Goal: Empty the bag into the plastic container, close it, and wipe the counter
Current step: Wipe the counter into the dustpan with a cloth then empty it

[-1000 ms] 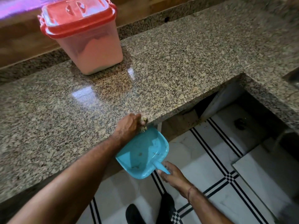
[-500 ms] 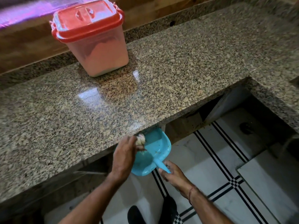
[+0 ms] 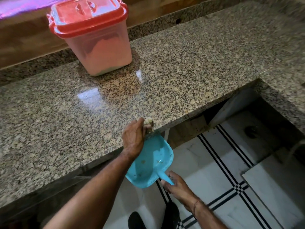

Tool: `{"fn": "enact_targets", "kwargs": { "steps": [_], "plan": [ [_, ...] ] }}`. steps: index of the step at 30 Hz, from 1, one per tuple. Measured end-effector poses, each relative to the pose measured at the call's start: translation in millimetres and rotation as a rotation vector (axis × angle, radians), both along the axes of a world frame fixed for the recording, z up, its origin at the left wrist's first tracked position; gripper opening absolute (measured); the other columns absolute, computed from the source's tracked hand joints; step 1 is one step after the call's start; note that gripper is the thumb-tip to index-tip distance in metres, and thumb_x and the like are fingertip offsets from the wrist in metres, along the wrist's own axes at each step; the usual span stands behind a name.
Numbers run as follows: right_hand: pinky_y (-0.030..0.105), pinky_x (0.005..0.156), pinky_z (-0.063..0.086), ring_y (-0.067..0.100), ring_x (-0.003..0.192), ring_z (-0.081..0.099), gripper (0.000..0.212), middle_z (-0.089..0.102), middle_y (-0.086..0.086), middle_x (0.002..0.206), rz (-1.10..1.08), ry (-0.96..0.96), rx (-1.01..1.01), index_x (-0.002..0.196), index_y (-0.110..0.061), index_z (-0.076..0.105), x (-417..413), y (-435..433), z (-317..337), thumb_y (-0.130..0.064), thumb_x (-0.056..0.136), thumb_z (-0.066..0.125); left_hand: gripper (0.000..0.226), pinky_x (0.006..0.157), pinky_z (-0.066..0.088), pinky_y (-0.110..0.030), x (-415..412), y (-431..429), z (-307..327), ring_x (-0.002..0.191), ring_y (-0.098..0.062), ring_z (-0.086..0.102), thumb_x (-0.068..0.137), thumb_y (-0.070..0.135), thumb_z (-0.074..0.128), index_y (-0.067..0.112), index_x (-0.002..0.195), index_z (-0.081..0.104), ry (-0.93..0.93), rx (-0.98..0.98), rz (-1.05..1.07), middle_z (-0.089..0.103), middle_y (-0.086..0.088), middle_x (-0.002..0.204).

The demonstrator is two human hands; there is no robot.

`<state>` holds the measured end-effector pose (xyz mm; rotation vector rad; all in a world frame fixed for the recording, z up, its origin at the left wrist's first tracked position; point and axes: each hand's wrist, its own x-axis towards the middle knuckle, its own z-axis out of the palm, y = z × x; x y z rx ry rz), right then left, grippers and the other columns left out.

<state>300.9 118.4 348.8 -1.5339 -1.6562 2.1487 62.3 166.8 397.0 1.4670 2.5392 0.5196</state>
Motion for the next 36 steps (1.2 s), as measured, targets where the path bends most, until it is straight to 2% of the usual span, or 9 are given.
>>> {"fn": "enact_targets", "kwargs": {
  "steps": [3, 6, 11, 14, 18, 21, 25, 31, 36],
  "plan": [
    [0.027, 0.079, 0.047, 0.011, 0.087, 0.055, 0.017, 0.06, 0.0, 0.098, -0.001, -0.024, -0.005, 0.115, -0.013, 0.064, 6, 2, -4, -0.023, 0.101, 0.063, 0.043, 0.072, 0.041, -0.029, 2, 21, -2, 0.081, -0.016, 0.052, 0.103, 0.055, 0.033, 0.02, 0.109, 0.058, -0.048, 0.002, -0.093, 0.054, 0.002, 0.09],
    [0.023, 0.076, 0.048, 0.006, 0.081, 0.054, 0.009, 0.06, -0.006, 0.094, -0.022, -0.047, -0.005, 0.109, -0.024, 0.064, 16, 6, -5, -0.026, 0.1, 0.062, 0.035, 0.07, 0.048, -0.029, -7, 26, 0, 0.08, -0.015, 0.056, 0.106, 0.051, 0.042, 0.02, 0.103, 0.058, -0.093, -0.017, -0.161, 0.058, 0.002, 0.091],
    [0.027, 0.075, 0.046, 0.01, 0.081, 0.052, 0.01, 0.057, -0.003, 0.091, -0.056, -0.006, 0.021, 0.108, -0.022, 0.063, 10, 25, -1, -0.028, 0.1, 0.064, 0.029, 0.066, 0.044, -0.03, -6, 32, 9, 0.075, -0.014, 0.049, 0.108, 0.039, 0.051, 0.021, 0.087, 0.042, -0.076, -0.091, -0.216, 0.05, 0.002, 0.085],
    [0.025, 0.072, 0.045, 0.008, 0.078, 0.05, 0.007, 0.055, -0.005, 0.087, -0.076, 0.034, 0.025, 0.104, -0.023, 0.062, 5, 30, 2, -0.028, 0.1, 0.063, 0.029, 0.066, 0.04, -0.03, -5, 33, 16, 0.076, -0.016, 0.05, 0.11, 0.037, 0.044, 0.017, 0.089, 0.044, -0.106, -0.164, -0.187, 0.05, 0.0, 0.085],
    [0.022, 0.069, 0.044, 0.009, 0.076, 0.049, 0.002, 0.054, -0.006, 0.082, -0.082, 0.034, 0.048, 0.101, -0.023, 0.063, 2, 21, 4, -0.025, 0.101, 0.063, 0.034, 0.07, 0.045, -0.029, 18, -9, 10, 0.084, -0.017, 0.05, 0.105, 0.043, 0.032, 0.016, 0.099, 0.052, -0.073, -0.063, -0.257, 0.054, -0.003, 0.096],
    [0.024, 0.069, 0.042, 0.009, 0.074, 0.048, 0.008, 0.054, -0.004, 0.081, -0.047, 0.007, 0.062, 0.104, -0.013, 0.062, 4, 9, 0, -0.021, 0.101, 0.062, 0.033, 0.082, 0.047, -0.034, 44, -49, -18, 0.105, -0.021, 0.056, 0.101, 0.046, 0.045, 0.021, 0.118, 0.058, 0.061, -0.348, -0.296, 0.059, 0.0, 0.115],
    [0.022, 0.068, 0.042, 0.007, 0.075, 0.049, 0.008, 0.055, -0.005, 0.083, 0.039, -0.007, 0.071, 0.102, -0.016, 0.062, 10, -2, -2, -0.024, 0.1, 0.063, 0.025, 0.074, 0.037, -0.037, 45, -92, -31, 0.105, -0.025, 0.06, 0.102, 0.041, 0.045, 0.025, 0.109, 0.063, -0.011, -0.334, -0.067, 0.064, -0.001, 0.108],
    [0.022, 0.07, 0.048, 0.007, 0.076, 0.057, 0.006, 0.062, -0.007, 0.085, 0.21, -0.049, 0.093, 0.102, -0.025, 0.066, -10, -47, -10, -0.03, 0.099, 0.067, 0.033, 0.086, 0.047, -0.044, 11, -158, -10, 0.106, -0.026, 0.056, 0.1, 0.054, 0.049, 0.025, 0.11, 0.062, -0.215, -0.147, 0.357, 0.06, -0.001, 0.108],
    [0.025, 0.068, 0.049, 0.005, 0.072, 0.058, 0.005, 0.063, -0.012, 0.075, 0.458, -0.029, 0.129, 0.101, -0.025, 0.067, -64, -110, -18, -0.029, 0.098, 0.068, 0.037, 0.087, 0.05, -0.046, -23, -267, -18, 0.11, -0.028, 0.055, 0.097, 0.056, 0.054, 0.022, 0.105, 0.064, -0.305, -0.045, 0.672, 0.058, -0.003, 0.108]
  ]
}}
